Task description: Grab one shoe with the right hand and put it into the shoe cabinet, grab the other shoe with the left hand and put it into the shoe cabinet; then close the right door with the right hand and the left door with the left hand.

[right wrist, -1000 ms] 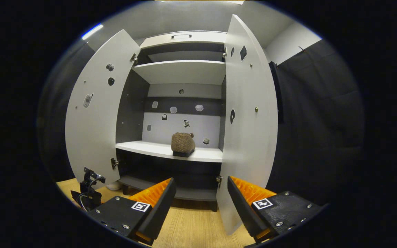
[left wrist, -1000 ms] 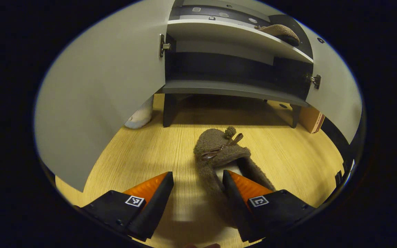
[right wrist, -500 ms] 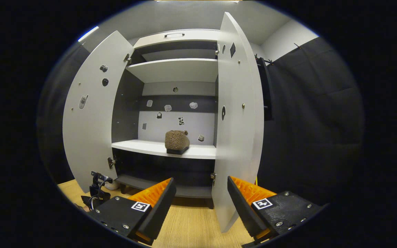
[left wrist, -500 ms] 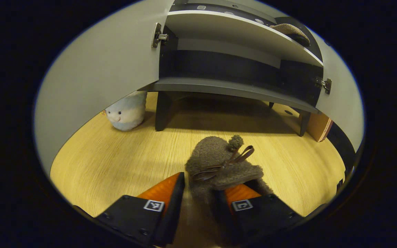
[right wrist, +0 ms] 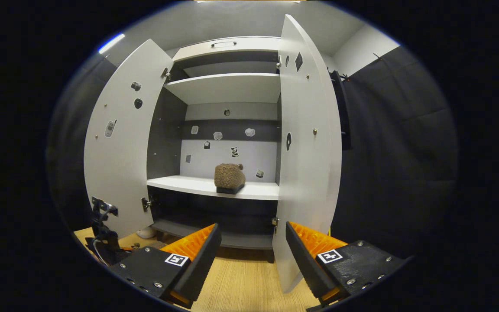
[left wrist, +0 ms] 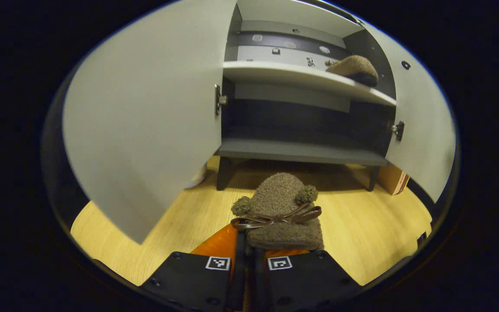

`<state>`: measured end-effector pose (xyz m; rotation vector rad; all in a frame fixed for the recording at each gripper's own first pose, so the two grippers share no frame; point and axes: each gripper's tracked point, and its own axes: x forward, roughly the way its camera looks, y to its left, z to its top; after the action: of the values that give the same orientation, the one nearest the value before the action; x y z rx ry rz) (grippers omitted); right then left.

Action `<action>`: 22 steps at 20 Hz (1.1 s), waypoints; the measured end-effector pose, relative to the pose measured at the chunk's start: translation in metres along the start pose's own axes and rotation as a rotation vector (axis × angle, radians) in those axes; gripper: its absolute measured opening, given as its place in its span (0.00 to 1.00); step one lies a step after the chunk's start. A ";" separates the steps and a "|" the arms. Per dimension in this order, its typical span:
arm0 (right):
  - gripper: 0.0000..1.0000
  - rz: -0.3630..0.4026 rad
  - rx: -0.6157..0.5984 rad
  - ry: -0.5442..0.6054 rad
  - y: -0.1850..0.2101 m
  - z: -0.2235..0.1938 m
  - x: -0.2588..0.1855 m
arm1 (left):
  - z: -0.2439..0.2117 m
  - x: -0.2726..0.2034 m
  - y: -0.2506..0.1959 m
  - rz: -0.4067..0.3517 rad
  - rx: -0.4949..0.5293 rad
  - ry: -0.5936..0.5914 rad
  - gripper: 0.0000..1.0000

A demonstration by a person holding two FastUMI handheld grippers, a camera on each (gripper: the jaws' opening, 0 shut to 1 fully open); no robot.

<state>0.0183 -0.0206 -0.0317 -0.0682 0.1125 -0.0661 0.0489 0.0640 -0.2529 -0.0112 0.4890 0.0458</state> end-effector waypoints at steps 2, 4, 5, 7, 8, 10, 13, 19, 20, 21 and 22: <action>0.92 0.005 0.004 0.004 0.001 -0.002 0.000 | 0.032 -0.035 0.002 0.016 -0.006 -0.057 0.17; 0.92 0.008 0.013 -0.001 0.001 0.002 0.001 | 0.072 -0.063 -0.002 0.005 -0.022 -0.118 0.17; 0.92 0.017 0.018 -0.002 0.003 0.002 0.001 | 0.098 -0.073 -0.006 -0.007 -0.025 -0.156 0.17; 0.92 0.028 0.015 0.001 0.004 0.003 0.001 | 0.159 -0.085 -0.015 -0.021 -0.014 -0.219 0.17; 0.92 0.029 0.014 0.000 0.003 0.005 0.001 | 0.184 -0.089 -0.017 -0.037 -0.029 -0.239 0.17; 0.92 0.032 0.022 -0.011 0.004 0.010 0.000 | 0.245 -0.079 -0.036 -0.078 -0.061 -0.274 0.15; 0.92 0.027 0.026 -0.016 -0.001 0.014 -0.005 | 0.309 -0.062 -0.053 -0.084 -0.041 -0.352 0.17; 0.93 -0.015 0.021 -0.015 -0.021 0.020 -0.016 | 0.373 0.027 -0.093 -0.172 -0.094 -0.276 0.17; 0.92 -0.020 0.018 -0.013 -0.023 0.020 -0.018 | 0.382 0.046 -0.093 -0.162 -0.094 -0.267 0.17; 0.92 -0.028 0.017 -0.008 -0.026 0.020 -0.020 | 0.389 0.067 -0.093 -0.147 -0.075 -0.255 0.17; 0.93 -0.034 0.018 -0.004 -0.027 0.020 -0.022 | 0.393 0.089 -0.092 -0.126 -0.053 -0.242 0.17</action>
<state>-0.0026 -0.0451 -0.0079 -0.0522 0.1070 -0.1006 0.3163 -0.0159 0.0518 -0.0873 0.2445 -0.0630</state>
